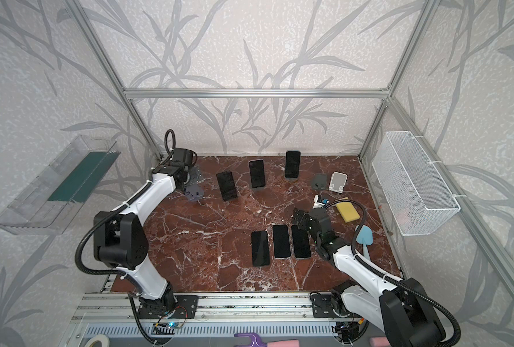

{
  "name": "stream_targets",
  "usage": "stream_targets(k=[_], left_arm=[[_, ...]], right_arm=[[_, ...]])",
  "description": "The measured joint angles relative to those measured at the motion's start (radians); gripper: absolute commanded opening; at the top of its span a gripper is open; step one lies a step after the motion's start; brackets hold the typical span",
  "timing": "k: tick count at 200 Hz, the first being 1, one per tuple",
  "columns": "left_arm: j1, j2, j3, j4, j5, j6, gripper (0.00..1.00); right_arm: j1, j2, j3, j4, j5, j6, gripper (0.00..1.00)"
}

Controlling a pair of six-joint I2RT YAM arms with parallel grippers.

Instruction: Remove the phone from the phone stand

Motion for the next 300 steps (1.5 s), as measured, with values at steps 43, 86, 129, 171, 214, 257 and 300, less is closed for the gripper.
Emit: stream_targets(k=[43,86,129,171,214,257,300], left_arm=[[0.000,-0.232,-0.115,0.050,0.095,-0.007,0.99],[0.000,-0.463,-0.328,0.174,0.162,-0.049,0.99],[0.000,-0.565,-0.385,0.237,0.184,-0.087,0.99],[0.000,-0.592,-0.378,0.230,0.189,-0.113,0.99],[0.000,-0.584,-0.349,0.215,0.193,-0.154,0.99],[-0.049,-0.563,-0.346,0.205,0.122,-0.146,0.99],[-0.226,-0.456,-0.244,0.154,-0.038,-0.098,0.99]], right_arm=[[0.000,0.006,0.000,0.008,-0.007,0.006,0.99],[0.000,0.099,0.001,0.026,0.011,0.035,0.99],[0.000,0.132,0.006,0.037,-0.016,0.025,0.99],[0.000,0.079,-0.010,0.102,-0.041,0.024,1.00],[0.000,0.049,-0.034,0.126,-0.037,0.053,0.97],[0.000,-0.032,-0.048,0.109,-0.005,0.052,0.98],[0.000,-0.026,-0.048,0.108,0.000,0.053,0.98]])
